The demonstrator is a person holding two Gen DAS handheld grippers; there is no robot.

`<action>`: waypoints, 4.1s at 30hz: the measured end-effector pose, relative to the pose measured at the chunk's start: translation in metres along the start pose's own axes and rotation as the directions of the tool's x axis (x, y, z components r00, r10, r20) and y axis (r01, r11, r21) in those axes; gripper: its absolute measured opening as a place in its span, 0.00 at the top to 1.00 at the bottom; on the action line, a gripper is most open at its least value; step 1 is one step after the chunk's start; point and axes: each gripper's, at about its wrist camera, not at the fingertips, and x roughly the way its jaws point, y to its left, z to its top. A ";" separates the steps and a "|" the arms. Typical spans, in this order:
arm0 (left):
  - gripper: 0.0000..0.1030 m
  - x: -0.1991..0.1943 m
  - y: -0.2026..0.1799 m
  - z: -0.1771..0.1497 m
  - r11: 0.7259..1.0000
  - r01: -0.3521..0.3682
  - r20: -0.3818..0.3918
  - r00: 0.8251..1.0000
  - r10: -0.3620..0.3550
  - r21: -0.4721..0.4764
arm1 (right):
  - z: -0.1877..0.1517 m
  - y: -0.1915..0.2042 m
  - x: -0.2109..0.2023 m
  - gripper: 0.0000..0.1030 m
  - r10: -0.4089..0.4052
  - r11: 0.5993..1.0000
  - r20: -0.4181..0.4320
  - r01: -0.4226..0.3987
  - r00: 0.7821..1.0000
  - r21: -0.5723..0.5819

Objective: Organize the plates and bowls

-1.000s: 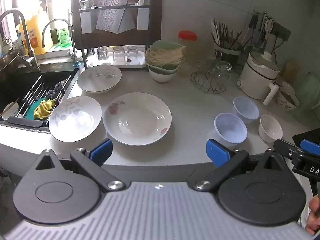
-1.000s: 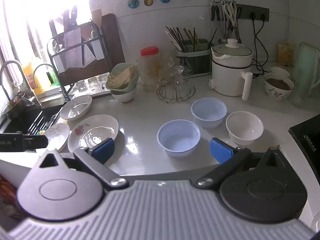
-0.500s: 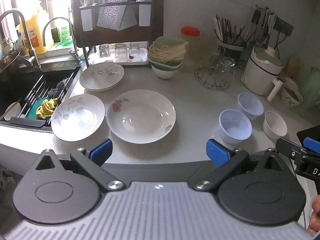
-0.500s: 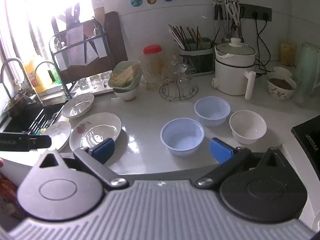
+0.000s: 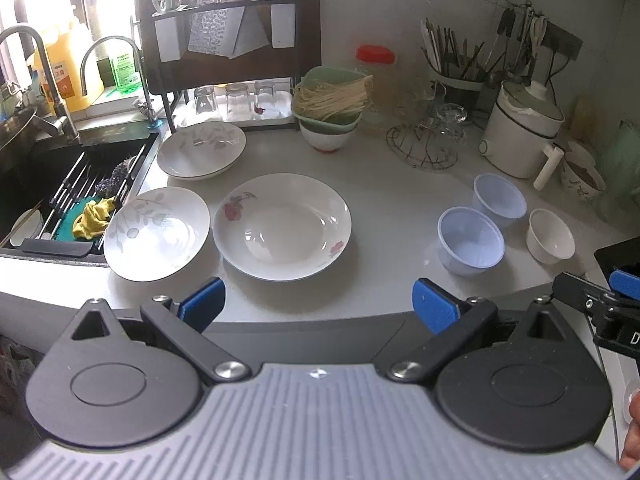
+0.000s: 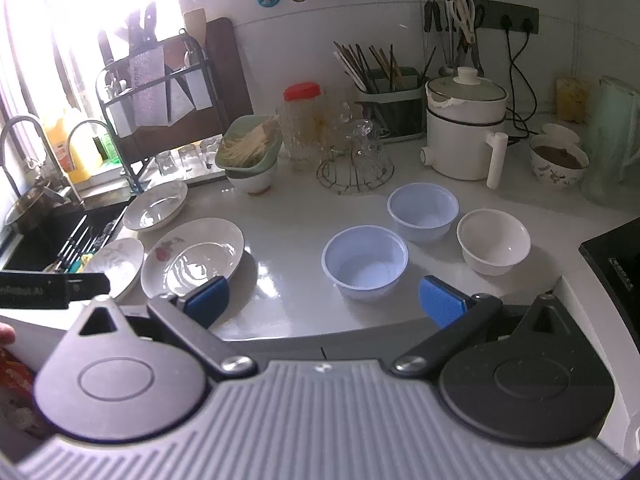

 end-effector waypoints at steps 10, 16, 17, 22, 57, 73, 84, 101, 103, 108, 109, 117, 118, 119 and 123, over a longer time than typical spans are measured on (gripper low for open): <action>0.02 -0.003 0.007 0.004 1.000 -0.010 -0.007 1.000 0.010 -0.016 | 0.003 0.005 -0.001 0.00 0.026 1.000 -0.010 -0.026 1.000 -0.014; 0.02 -0.006 0.003 0.006 1.000 -0.008 -0.004 1.000 0.008 -0.006 | 0.004 0.004 -0.003 0.00 0.026 1.000 -0.012 -0.026 1.000 -0.016; 0.02 -0.006 0.002 0.007 1.000 -0.009 -0.005 1.000 0.009 -0.004 | 0.004 0.003 -0.003 0.00 0.026 1.000 -0.013 -0.026 1.000 -0.015; 0.02 -0.006 -0.001 0.007 1.000 -0.022 -0.008 1.000 0.022 0.002 | 0.005 0.002 -0.004 0.00 0.029 0.999 -0.014 -0.030 0.999 -0.015; 0.02 0.012 -0.001 0.019 0.999 -0.028 0.005 1.000 0.028 -0.031 | 0.012 -0.004 0.012 0.00 0.057 0.998 -0.019 -0.057 0.998 -0.022; 0.02 0.015 0.003 0.021 0.998 -0.047 -0.001 0.999 0.047 -0.031 | 0.015 0.000 0.021 0.00 0.071 0.997 -0.030 -0.072 0.997 -0.007; 0.02 0.026 0.027 0.030 0.997 -0.058 -0.001 0.998 0.058 -0.049 | 0.015 0.013 0.032 0.00 0.093 0.996 -0.022 -0.093 0.995 0.011; 0.02 0.075 0.105 0.063 1.000 -0.009 -0.032 0.999 0.008 -0.024 | 0.024 0.077 0.073 0.00 0.113 0.992 -0.014 -0.112 0.993 0.049; 0.02 0.081 0.119 0.070 0.999 0.005 -0.037 0.999 -0.006 -0.035 | 0.025 0.088 0.080 0.00 0.115 0.992 -0.023 -0.114 0.993 0.059; 0.02 0.101 0.152 0.084 0.999 0.022 -0.057 0.998 -0.024 -0.033 | 0.027 0.116 0.096 0.03 0.105 0.994 -0.035 -0.104 0.994 0.043; 0.02 0.105 0.160 0.086 0.999 0.034 -0.062 0.997 -0.036 -0.038 | 0.028 0.121 0.099 0.03 0.108 0.993 -0.037 -0.106 0.993 0.041; 0.02 0.132 0.208 0.092 0.996 0.085 -0.067 0.994 -0.086 -0.021 | 0.032 0.163 0.119 0.03 0.109 0.994 -0.071 -0.109 0.991 0.008; 0.02 0.133 0.213 0.091 0.995 0.101 -0.064 0.993 -0.102 -0.017 | 0.032 0.169 0.123 0.03 0.113 0.994 -0.078 -0.113 0.991 0.006; 0.02 0.135 0.218 0.091 0.994 0.111 -0.059 0.992 -0.111 -0.012 | 0.032 0.174 0.126 0.03 0.125 0.992 -0.088 -0.125 0.988 0.006; 0.02 0.144 0.240 0.088 0.992 0.129 -0.054 0.990 -0.129 0.008 | 0.031 0.201 0.133 0.03 0.144 0.988 -0.101 -0.148 0.984 -0.034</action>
